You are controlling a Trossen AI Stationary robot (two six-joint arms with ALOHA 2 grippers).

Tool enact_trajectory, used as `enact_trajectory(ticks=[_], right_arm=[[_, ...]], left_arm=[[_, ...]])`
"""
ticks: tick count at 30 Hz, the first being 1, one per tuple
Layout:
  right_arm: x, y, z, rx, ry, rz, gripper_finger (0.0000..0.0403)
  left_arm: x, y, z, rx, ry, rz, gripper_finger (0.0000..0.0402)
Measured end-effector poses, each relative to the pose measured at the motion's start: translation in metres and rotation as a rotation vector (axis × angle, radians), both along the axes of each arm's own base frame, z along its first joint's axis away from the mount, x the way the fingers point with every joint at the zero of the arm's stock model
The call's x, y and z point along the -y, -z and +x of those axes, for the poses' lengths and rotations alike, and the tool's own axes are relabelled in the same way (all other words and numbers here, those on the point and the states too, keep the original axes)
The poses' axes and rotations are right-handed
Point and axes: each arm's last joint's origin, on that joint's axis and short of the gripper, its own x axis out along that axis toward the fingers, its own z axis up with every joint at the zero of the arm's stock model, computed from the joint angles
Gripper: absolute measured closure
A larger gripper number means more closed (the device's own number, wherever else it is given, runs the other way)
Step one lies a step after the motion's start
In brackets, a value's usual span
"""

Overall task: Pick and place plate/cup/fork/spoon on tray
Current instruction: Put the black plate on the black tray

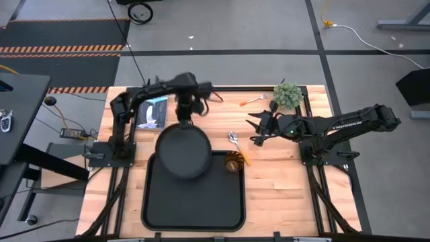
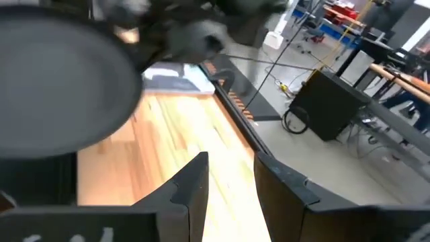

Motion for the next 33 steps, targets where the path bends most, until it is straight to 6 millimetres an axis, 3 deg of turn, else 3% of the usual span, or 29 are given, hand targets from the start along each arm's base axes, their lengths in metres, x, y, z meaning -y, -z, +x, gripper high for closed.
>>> enact_trajectory(ticks=[4,8,15,23,33], right_arm=[[0.000,-0.004,-0.004,0.065,0.012,0.075,0.0277],[-0.002,-0.004,-0.003,0.098,-0.059,0.175,0.0277],[-0.010,-0.005,-0.001,0.138,-0.162,0.295,0.0277],[-0.026,-0.007,-0.002,0.155,-0.234,0.321,0.0277],[-0.037,-0.007,-0.004,0.146,-0.238,0.275,0.0277]], left_arm=[[0.042,0.001,0.016,0.000,0.094,0.009,0.0395],[0.084,0.014,0.026,-0.013,0.128,0.050,0.0395],[0.137,0.037,0.034,0.015,0.084,0.101,0.0395],[0.166,0.042,0.040,0.071,-0.034,0.120,0.0395],[0.188,0.042,0.056,0.244,-0.089,0.121,0.0356]])
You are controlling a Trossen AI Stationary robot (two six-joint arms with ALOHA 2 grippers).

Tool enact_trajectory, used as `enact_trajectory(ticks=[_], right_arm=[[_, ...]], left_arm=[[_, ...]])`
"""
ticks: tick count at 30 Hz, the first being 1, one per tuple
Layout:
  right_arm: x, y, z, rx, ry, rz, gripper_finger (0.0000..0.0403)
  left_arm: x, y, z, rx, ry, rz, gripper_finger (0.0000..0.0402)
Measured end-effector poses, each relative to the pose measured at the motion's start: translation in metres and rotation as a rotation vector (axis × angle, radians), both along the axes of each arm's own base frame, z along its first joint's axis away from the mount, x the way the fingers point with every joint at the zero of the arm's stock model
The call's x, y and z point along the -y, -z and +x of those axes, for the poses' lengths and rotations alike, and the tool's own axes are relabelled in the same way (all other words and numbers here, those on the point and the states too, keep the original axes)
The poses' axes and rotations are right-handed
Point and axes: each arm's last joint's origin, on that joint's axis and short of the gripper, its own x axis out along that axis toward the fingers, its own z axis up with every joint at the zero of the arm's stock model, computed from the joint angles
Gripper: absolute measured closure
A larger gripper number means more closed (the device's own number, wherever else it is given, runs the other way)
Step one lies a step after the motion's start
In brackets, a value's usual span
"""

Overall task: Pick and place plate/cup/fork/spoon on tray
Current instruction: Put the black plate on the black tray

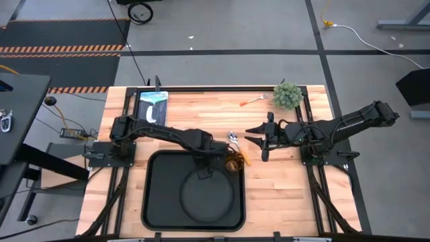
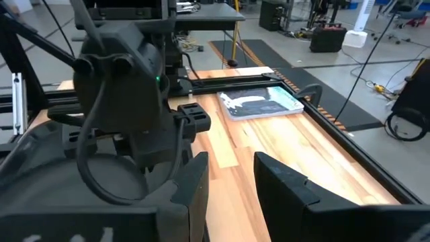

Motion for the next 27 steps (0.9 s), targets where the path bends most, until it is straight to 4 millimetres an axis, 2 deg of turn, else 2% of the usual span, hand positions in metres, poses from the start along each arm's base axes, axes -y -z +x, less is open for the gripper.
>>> enact_trajectory(ticks=[4,11,16,20,24,27], right_arm=[[-0.001,0.000,0.000,0.003,-0.002,0.012,0.0277],[-0.001,0.000,0.000,0.011,0.005,0.047,0.0277],[-0.001,0.001,0.000,0.001,0.005,0.045,0.0277],[-0.001,0.001,-0.001,0.002,0.014,0.067,0.0277],[-0.001,0.001,0.000,0.014,0.018,0.084,0.0277],[-0.001,0.000,0.000,0.019,0.018,0.085,0.0277]], left_arm=[[0.002,0.000,0.000,0.014,-0.022,0.109,0.0351],[0.006,-0.003,-0.006,-0.003,0.077,0.222,0.0300],[0.014,-0.018,-0.025,-0.083,0.169,0.383,0.0284],[0.035,-0.024,-0.044,-0.047,0.234,0.454,0.0291],[0.054,-0.013,-0.072,0.006,0.288,0.453,0.0301],[0.063,-0.013,-0.095,0.059,0.267,0.438,0.0310]])
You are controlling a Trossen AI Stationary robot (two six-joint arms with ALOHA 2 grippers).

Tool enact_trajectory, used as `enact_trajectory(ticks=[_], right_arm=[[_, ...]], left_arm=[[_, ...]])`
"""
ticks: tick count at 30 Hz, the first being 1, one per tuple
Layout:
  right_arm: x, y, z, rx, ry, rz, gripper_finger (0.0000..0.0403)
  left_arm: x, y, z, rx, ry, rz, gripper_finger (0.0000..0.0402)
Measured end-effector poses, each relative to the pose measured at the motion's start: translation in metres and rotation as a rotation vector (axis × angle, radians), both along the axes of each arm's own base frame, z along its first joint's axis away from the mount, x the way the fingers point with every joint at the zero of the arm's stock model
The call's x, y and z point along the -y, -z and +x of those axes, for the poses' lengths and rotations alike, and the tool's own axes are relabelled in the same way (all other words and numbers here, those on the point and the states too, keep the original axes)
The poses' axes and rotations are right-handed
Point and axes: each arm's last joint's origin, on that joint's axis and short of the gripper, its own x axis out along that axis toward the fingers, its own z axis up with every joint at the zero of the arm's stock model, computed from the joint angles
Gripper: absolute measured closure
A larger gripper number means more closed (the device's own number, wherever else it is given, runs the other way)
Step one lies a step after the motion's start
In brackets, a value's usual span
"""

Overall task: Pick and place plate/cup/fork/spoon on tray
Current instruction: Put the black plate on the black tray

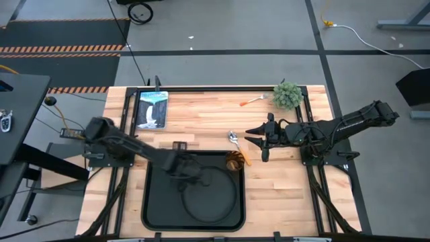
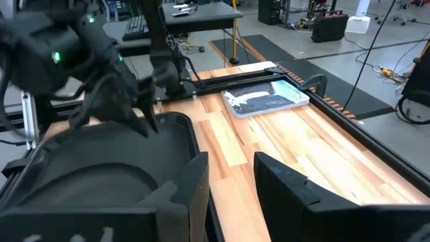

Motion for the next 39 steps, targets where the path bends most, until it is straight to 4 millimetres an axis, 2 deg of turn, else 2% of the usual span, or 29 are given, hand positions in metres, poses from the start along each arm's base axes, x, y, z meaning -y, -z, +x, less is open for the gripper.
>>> enact_trajectory(ticks=[4,9,21,30,39], right_arm=[[0.000,0.000,0.000,0.000,0.000,-0.002,0.0277],[0.002,0.000,0.000,-0.005,0.009,-0.006,0.0277],[0.006,-0.002,0.001,0.031,0.059,0.045,0.0277],[0.003,-0.002,0.001,0.037,0.048,0.076,0.0277],[-0.005,-0.002,-0.001,0.025,-0.003,0.033,0.0277]], left_arm=[[0.010,0.004,-0.021,0.117,-0.035,-0.064,0.0323],[0.018,0.014,-0.034,0.203,-0.015,-0.120,0.0336],[0.018,0.051,-0.054,0.121,0.061,-0.104,0.0370],[0.023,0.055,-0.056,0.057,0.023,-0.299,0.0389],[0.036,0.056,-0.042,0.132,-0.081,-0.540,0.0390]])
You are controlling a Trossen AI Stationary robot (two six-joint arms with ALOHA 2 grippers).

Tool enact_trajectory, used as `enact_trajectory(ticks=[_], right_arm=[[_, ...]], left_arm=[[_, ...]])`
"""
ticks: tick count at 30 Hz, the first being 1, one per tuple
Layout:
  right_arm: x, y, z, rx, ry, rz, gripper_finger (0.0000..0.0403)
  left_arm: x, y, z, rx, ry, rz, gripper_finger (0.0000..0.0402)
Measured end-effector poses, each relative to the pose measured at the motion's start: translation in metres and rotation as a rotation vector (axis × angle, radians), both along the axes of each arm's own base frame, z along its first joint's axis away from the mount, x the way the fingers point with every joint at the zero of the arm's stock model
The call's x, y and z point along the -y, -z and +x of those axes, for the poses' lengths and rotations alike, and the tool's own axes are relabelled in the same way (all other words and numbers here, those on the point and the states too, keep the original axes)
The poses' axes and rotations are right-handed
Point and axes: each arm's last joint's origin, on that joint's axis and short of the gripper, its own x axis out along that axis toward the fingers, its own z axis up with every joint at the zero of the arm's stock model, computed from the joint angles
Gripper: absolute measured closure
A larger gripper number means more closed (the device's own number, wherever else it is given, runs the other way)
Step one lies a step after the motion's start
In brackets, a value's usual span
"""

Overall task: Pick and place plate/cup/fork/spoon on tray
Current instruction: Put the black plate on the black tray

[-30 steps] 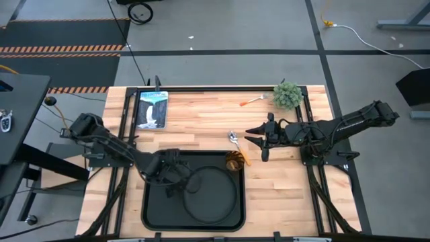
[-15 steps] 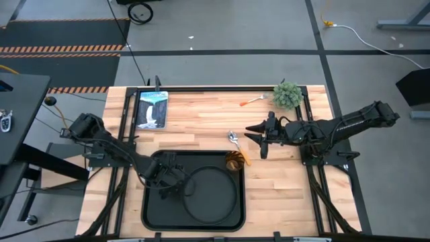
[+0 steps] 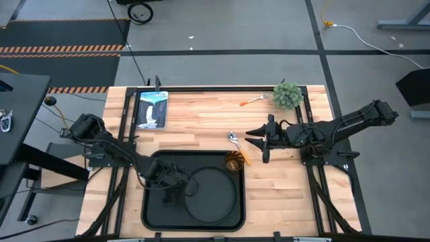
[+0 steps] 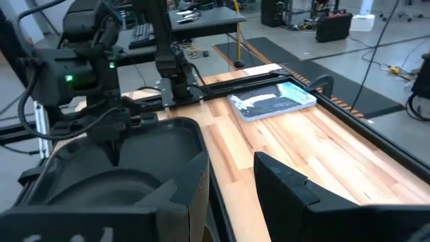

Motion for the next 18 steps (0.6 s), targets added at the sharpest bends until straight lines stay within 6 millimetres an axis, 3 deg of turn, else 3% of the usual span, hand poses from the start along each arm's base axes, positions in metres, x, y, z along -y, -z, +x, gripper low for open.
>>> enact_trajectory(ticks=[11,18], right_arm=[[-0.009,0.001,-0.002,-0.018,-0.056,-0.044,0.0277],[-0.010,0.004,-0.004,-0.053,-0.065,-0.057,0.0277]], left_arm=[[0.011,0.028,0.011,-0.093,-0.134,-0.105,0.0390],[0.015,0.026,0.019,-0.020,-0.192,-0.161,0.0390]])
